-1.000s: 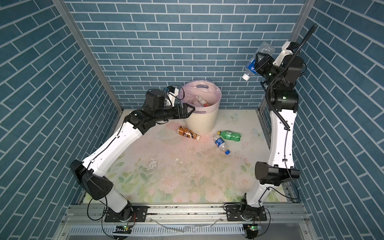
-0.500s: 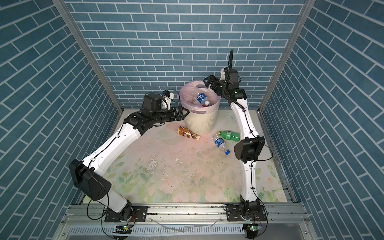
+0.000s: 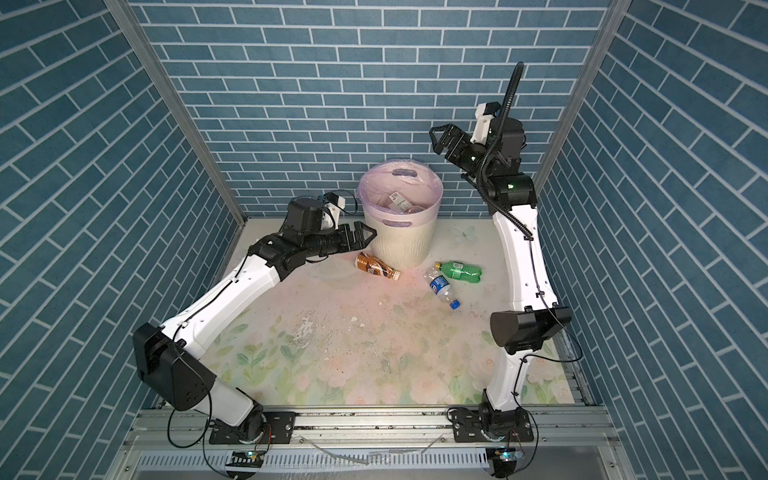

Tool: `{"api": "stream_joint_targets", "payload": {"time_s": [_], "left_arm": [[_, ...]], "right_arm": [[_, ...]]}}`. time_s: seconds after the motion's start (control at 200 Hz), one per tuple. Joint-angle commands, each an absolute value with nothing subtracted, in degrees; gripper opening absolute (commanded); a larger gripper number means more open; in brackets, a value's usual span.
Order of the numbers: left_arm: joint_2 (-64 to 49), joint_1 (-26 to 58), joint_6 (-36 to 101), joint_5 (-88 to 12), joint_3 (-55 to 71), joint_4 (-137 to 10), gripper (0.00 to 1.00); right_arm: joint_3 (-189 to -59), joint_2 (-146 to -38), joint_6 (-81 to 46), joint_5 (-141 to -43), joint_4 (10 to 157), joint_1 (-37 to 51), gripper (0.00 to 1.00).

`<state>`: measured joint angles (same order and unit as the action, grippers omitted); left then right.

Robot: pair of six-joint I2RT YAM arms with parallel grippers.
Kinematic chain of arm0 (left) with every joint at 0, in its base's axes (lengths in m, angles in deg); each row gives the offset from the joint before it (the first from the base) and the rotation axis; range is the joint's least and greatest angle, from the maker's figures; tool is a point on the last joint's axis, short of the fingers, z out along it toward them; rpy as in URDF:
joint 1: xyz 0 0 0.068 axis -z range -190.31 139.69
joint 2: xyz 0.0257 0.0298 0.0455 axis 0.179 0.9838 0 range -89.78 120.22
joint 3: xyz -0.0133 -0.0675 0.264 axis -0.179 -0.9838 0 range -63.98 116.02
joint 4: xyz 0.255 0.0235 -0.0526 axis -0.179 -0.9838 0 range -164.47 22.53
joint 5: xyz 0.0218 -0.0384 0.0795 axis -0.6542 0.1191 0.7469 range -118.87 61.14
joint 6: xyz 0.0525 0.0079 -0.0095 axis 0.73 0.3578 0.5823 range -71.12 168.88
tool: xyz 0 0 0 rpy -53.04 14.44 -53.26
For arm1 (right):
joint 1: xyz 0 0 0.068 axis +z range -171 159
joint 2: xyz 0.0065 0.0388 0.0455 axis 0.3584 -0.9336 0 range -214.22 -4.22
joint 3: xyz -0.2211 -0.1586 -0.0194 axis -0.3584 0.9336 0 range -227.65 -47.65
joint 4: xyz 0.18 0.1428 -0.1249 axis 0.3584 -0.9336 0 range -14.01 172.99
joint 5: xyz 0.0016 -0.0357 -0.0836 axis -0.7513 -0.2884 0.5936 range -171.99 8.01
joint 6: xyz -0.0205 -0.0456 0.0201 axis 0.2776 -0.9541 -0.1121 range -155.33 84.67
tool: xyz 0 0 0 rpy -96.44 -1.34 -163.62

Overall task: Throw the plastic bottles in the bin
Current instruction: 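Lower the left gripper onto the Nescafe bottle while the right gripper descends beside it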

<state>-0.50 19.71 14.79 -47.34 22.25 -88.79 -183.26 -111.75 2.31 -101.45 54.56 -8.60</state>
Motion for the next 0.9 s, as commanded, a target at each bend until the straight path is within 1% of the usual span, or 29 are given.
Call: {"api": "stream_joint_targets", "payload": {"time_s": [0.0, 0.11, 0.28, 0.335, 0.475, 0.545, 0.76, 0.895], "left_arm": [[-2.26, 19.67, 13.12, -48.3, 20.15, -86.57, 0.99], [-2.04, 19.66, 10.66, -50.61, 16.98, -82.94, 0.99], [-1.06, 19.72, 8.37, -52.34, 13.05, -79.95, 0.99], [-0.72, 19.66, 8.32, -51.1, 12.43, -80.67, 0.99], [2.21, 19.34, 6.95, -43.81, 14.83, -89.51, 0.99], [3.95, 18.98, 3.19, -41.31, 14.73, -90.09, 0.99], [10.65, 18.23, -12.17, -39.22, 13.31, -85.68, 0.99], [13.62, 17.43, -22.85, -39.42, 10.14, -77.69, 0.99]], "right_arm": [[-174.33, -108.17, -0.52, -100.13, 55.43, -9.69, 0.99], [-162.05, -101.42, -1.05, -99.16, 59.52, -10.99, 0.99], [-147.92, -92.91, -2.11, -97.62, 60.91, -13.6, 0.99], [-143.05, -90.17, -2.02, -96.99, 62.02, -14.04, 0.99], [-132.92, -85.8, -2.14, -96.14, 63.39, -14.17, 0.99], [-128.43, -84.5, -1.95, -96.72, 64.45, -14.23, 0.99], [-116.84, -80.6, -1.03, -96.35, 68.09, -13.02, 0.99], [-112.42, -78.13, -2.53, -95.39, 68.43, -11.18, 0.99]]}}
